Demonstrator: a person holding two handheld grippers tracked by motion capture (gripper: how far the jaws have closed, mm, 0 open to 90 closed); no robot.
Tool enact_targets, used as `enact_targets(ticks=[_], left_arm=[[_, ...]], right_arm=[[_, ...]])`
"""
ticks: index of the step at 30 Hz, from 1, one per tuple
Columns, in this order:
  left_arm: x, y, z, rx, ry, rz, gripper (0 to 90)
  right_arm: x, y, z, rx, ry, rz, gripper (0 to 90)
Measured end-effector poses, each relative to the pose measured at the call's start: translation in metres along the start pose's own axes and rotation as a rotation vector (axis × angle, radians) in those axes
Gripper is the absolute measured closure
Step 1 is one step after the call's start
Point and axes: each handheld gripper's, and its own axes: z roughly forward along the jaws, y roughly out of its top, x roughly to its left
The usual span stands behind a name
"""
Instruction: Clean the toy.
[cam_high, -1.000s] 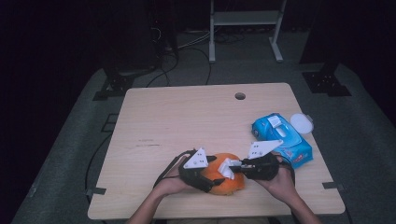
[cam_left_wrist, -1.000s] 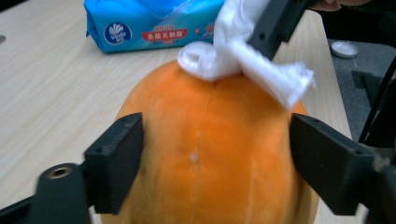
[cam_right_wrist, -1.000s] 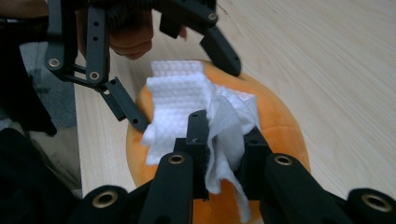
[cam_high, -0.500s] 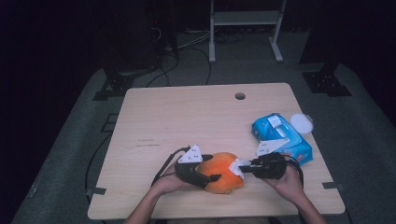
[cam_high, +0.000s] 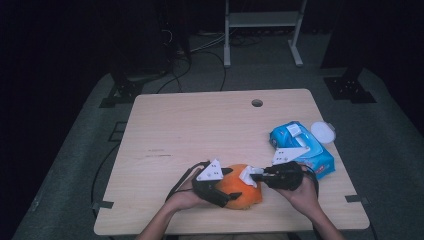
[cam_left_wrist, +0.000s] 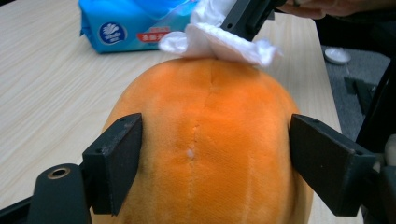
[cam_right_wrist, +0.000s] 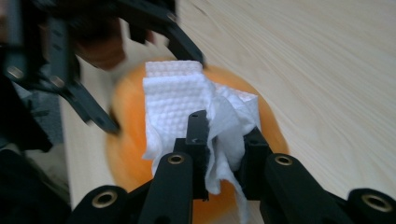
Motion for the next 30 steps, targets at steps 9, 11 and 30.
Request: enact_targets(ticks=[9, 11, 30], left_arm=[[0.017, -0.004, -0.013, -0.023, -0.019, -0.108, 8.5], [0.016, -0.009, -0.006, 0.015, -0.047, -0.113, 7.4], [0.016, -0.008, -0.018, -0.002, 0.039, -0.006, 24.3]], right_arm=[[0.005, -0.003, 0.001, 0.063, 0.084, -0.069, 77.1], [0.004, -0.005, 0.001, 0.061, 0.097, -0.054, 77.1], [0.013, 0.008, 0.013, 0.049, -0.055, -0.099, 77.7]])
